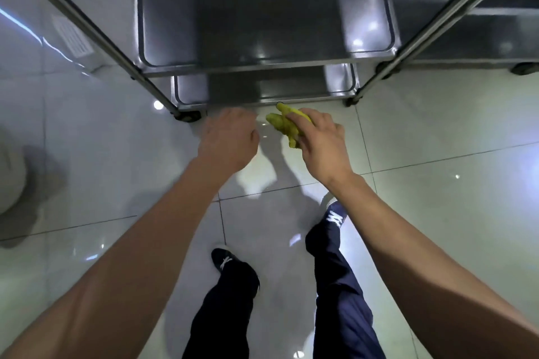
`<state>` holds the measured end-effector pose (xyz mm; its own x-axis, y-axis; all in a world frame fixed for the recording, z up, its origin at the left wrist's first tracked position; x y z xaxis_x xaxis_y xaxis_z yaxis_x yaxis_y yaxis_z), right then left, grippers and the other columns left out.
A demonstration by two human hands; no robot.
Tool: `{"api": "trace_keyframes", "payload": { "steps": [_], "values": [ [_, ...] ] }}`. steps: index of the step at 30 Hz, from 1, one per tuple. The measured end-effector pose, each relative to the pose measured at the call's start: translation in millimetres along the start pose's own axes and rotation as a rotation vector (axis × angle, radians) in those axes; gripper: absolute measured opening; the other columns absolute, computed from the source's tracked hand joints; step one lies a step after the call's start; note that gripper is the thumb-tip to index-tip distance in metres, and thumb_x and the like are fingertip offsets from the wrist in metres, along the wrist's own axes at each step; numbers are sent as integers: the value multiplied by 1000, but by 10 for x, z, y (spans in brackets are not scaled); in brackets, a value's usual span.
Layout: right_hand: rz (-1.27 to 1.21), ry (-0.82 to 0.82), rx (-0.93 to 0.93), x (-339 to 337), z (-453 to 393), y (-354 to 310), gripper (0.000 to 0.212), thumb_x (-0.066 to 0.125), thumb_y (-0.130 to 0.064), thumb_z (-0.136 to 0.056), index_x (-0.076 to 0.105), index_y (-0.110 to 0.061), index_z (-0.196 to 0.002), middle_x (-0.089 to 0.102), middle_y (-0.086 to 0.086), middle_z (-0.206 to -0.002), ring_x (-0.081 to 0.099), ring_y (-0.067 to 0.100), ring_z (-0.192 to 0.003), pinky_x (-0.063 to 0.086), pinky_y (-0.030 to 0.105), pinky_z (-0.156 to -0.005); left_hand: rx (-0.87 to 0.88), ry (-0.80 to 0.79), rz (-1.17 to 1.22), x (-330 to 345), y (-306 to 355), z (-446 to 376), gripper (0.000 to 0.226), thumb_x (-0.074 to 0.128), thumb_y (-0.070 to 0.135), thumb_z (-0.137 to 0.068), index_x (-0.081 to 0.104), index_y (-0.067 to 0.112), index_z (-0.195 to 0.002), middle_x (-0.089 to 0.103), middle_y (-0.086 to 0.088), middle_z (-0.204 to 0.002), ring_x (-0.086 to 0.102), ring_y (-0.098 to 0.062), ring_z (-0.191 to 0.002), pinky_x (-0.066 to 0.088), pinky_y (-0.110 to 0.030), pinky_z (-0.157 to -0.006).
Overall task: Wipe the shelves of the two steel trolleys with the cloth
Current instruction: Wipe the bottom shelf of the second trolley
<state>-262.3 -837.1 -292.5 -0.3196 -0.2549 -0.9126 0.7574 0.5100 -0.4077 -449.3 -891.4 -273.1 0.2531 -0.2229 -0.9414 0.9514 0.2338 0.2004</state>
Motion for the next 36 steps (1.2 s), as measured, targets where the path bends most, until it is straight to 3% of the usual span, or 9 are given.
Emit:
{"api": "trace_keyframes", "payload": {
  "steps": [4,9,11,14,20,24,28,36],
  "values": [
    [-26,-16,31,-697,1,-10,70,60,-4,-88,44,-38,-147,52,-3,-141,49,29,-122,40,47,-96,68,9,-34,-591,390,58,37,44,30,-97,56,19,-130,60,-6,-126,54,-30,-117,47,-46,-94],
    [-49,23,25,-1465,-75,58,64,63,-9,-90,49,-36,-146,55,-3,-140,53,28,-118,45,47,-95,55,20,-6,-1098,883,3,47,46,37,-98,48,24,-143,55,-2,-138,50,-26,-127,41,-44,-101],
    [-56,93,18,-2249,-24,361,64,64,-10,-89,50,-35,-146,57,-2,-138,55,30,-116,47,47,-92,113,79,-34,-1572,1556,-124,45,47,39,-98,50,26,-141,56,0,-137,50,-26,-126,41,-42,-101],
    [-52,106,-1,-2435,-132,389,66,64,-11,-88,48,-38,-146,57,-3,-136,55,29,-115,45,45,-92,93,99,-24,-1690,1613,-235,45,49,41,-98,51,28,-141,56,2,-140,50,-24,-128,42,-42,-102],
    [-99,205,2,-3336,-291,1015,62,68,-10,-85,54,-33,-141,60,0,-132,56,33,-115,45,47,-95,82,157,-20,-2191,2470,-527,50,48,42,-99,47,28,-147,49,2,-148,45,-22,-135,38,-40,-108],
    [-119,210,2,-3692,-393,1291,59,67,-10,-87,56,-31,-141,59,0,-133,54,32,-120,44,51,-98,67,200,0,-2410,2830,-660,47,49,43,-99,51,28,-143,54,0,-144,50,-25,-130,41,-41,-105],
    [-157,244,-5,-3932,-570,1505,57,66,-13,-91,53,-35,-142,59,-2,-134,52,27,-122,43,47,-98,94,247,20,-2580,3073,-923,37,50,40,-97,60,28,-130,64,-1,-126,58,-27,-114,48,-42,-91],
    [-145,208,-9,-4206,-1292,1910,50,61,-13,-95,54,-30,-142,55,-3,-139,48,24,-127,37,50,-106,90,245,247,-2781,3364,-1799,42,48,44,-101,56,28,-138,62,0,-135,57,-26,-120,45,-45,-98]
  ]
}}
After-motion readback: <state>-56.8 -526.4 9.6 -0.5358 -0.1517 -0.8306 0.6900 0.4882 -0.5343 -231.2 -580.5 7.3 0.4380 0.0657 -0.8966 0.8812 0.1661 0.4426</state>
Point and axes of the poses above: each hand's wrist, its own z-axis away from the middle knuckle, its own x-axis out of the palm, y = z × x, the point moved 3 cm from there along -z, towards the middle knuckle
